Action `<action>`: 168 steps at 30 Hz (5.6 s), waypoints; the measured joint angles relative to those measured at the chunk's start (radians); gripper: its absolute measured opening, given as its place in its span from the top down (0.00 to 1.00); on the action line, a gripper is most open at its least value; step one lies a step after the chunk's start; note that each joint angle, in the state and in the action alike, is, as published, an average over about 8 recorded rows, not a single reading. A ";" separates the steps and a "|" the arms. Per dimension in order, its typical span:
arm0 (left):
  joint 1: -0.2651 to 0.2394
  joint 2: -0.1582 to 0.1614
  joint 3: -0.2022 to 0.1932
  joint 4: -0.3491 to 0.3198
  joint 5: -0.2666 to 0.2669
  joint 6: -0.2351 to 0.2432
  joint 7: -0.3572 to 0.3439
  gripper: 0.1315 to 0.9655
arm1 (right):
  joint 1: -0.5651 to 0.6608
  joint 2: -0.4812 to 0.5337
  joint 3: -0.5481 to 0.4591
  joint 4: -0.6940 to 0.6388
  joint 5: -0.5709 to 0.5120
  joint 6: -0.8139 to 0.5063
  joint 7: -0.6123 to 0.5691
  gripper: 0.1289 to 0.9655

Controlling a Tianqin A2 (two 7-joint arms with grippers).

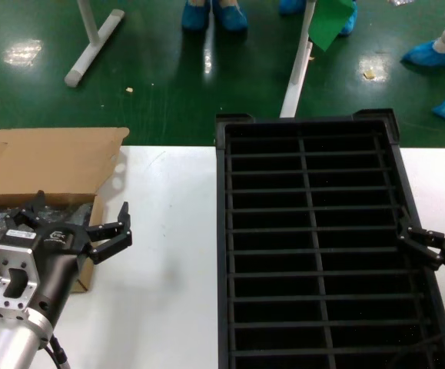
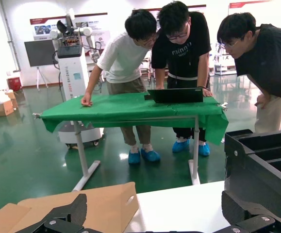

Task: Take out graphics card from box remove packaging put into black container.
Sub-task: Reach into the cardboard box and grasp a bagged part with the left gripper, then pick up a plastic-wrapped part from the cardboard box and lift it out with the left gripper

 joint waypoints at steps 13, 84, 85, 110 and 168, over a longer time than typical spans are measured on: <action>0.000 0.000 0.000 0.000 0.000 0.000 0.000 0.00 | 0.000 0.000 0.000 0.000 0.000 0.000 0.000 0.00; -0.418 -0.244 -0.383 0.899 -0.052 0.788 1.545 0.00 | 0.000 0.000 0.000 0.000 0.000 0.000 0.000 0.00; -0.429 -0.244 -0.377 0.917 -0.056 0.788 1.556 0.00 | 0.000 0.000 0.000 0.000 0.000 0.000 0.000 0.00; -0.549 -0.241 -0.297 1.103 -0.124 0.779 1.679 0.03 | 0.000 0.000 0.000 0.000 0.000 0.000 0.000 0.00; -0.572 -0.263 -0.246 1.170 -0.142 0.751 1.706 0.98 | 0.000 0.000 0.000 0.000 0.000 0.000 0.000 0.00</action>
